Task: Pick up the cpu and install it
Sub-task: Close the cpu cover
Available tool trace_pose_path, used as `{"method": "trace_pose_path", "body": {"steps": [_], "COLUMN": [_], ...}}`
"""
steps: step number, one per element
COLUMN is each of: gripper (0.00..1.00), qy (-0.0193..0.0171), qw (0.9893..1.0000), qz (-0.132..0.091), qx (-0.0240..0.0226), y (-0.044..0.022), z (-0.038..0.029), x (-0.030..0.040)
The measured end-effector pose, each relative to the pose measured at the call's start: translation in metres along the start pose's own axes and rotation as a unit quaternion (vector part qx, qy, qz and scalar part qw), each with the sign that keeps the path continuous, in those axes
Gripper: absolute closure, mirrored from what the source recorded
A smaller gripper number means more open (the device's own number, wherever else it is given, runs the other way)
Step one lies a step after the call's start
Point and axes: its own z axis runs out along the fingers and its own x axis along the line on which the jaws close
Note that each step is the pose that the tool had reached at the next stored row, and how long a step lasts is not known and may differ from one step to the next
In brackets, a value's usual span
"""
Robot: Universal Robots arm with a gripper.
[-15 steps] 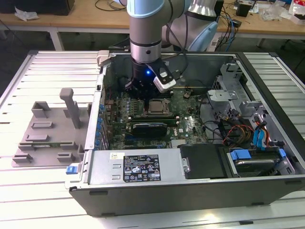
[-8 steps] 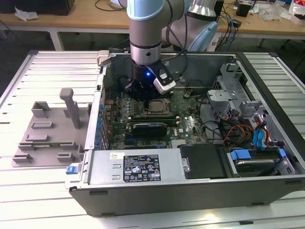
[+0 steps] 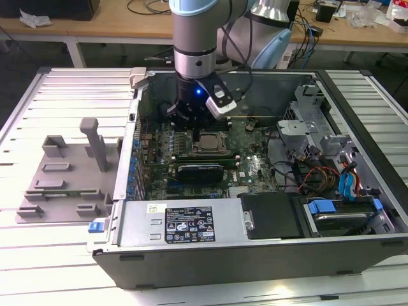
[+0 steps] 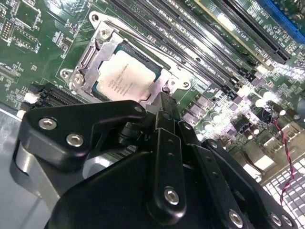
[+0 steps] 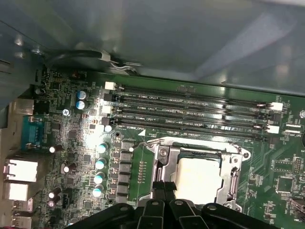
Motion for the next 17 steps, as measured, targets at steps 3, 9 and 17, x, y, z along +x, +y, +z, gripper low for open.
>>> {"method": "trace_pose_path", "body": {"steps": [3,9,17], "gripper": [0.89,0.89,0.89], "qy": [-0.0015,-0.0072,-0.0071], "qw": [1.0000,1.0000,1.0000], "qz": [0.000,0.000,0.002], "qx": [0.0006,0.0042,0.0043], "y": [0.0000,-0.0014,-0.0035], "z": [-0.0001,0.0005,-0.0009], "x": [0.0000,-0.0127,-0.0307]}}
